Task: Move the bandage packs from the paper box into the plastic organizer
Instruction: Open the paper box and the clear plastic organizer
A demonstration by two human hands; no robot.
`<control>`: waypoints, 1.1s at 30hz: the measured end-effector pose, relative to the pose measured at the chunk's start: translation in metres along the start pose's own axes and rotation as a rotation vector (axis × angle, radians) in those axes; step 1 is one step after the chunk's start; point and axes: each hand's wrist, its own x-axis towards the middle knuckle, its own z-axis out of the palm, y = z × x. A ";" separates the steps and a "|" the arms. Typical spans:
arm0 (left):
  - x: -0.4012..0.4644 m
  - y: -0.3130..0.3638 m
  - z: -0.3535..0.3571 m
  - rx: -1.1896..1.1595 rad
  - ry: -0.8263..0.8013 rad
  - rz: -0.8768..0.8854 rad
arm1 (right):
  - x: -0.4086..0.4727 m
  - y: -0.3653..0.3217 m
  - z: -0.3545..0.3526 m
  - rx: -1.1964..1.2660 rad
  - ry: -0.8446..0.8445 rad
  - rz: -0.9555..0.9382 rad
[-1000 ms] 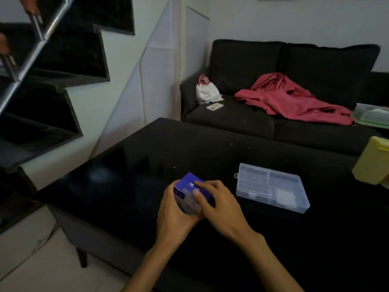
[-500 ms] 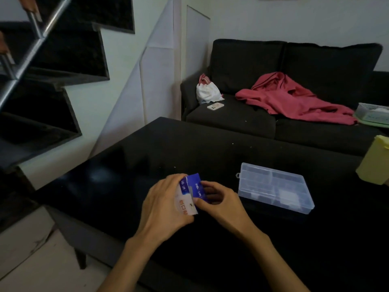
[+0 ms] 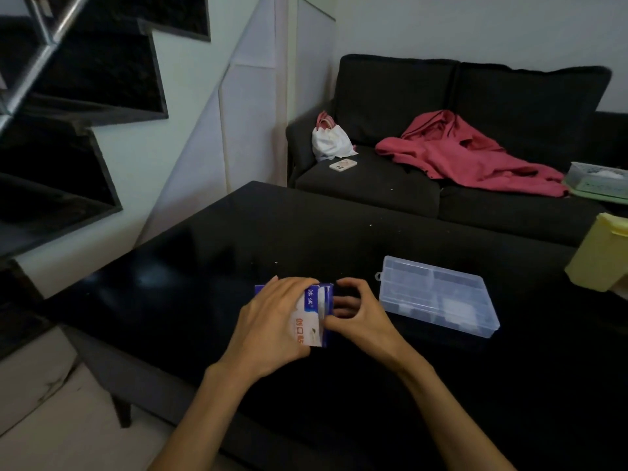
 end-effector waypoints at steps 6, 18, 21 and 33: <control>-0.003 0.002 -0.005 -0.256 0.102 -0.148 | -0.002 -0.006 -0.023 0.351 0.136 0.155; 0.009 0.014 0.008 -0.612 -0.013 -0.504 | 0.012 0.004 -0.005 0.386 0.432 0.375; 0.011 0.018 0.000 -0.560 0.059 -0.575 | 0.013 -0.002 -0.005 0.397 0.385 0.385; 0.017 0.003 0.010 -0.591 0.300 -0.693 | 0.004 -0.013 0.014 -0.218 0.349 0.089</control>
